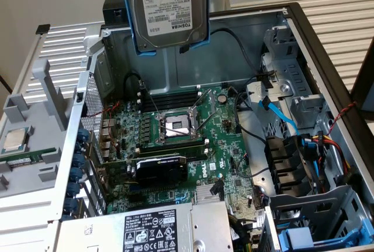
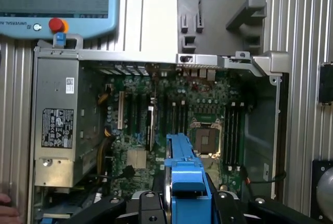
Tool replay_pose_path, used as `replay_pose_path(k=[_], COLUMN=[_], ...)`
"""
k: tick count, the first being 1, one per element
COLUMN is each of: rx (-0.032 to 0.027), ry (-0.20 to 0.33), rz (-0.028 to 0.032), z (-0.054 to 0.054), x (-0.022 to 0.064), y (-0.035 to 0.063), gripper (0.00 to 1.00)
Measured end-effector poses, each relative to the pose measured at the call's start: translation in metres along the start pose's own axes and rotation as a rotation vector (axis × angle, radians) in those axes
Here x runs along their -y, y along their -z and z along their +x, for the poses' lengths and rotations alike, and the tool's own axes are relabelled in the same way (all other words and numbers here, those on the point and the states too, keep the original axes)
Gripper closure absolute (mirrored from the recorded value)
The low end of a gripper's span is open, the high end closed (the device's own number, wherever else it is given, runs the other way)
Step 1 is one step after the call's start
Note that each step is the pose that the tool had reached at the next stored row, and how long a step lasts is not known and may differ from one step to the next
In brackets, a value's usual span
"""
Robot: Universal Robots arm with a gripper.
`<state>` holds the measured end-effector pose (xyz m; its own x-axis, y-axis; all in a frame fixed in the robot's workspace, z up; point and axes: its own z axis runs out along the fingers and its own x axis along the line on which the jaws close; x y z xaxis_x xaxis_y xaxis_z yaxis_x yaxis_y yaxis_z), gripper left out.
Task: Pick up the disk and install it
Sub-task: 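Pick up the disk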
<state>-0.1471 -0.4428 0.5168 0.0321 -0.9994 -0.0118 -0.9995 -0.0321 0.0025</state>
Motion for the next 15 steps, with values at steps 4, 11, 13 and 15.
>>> replay_pose_path(k=[4,11,13,15], rx=[-0.0027,-0.0105,-0.0113,-0.0119], ry=[0.0,0.0,0.0,0.0], rz=[-0.0001,-0.0003,-0.0003,-0.0003], z=[0.004,0.012,0.015,0.019], x=[0.0094,0.0251,0.0287,0.0326], y=[0.0034,0.0121,0.0142,0.0164], gripper=[0.63,0.63,0.63,0.63])
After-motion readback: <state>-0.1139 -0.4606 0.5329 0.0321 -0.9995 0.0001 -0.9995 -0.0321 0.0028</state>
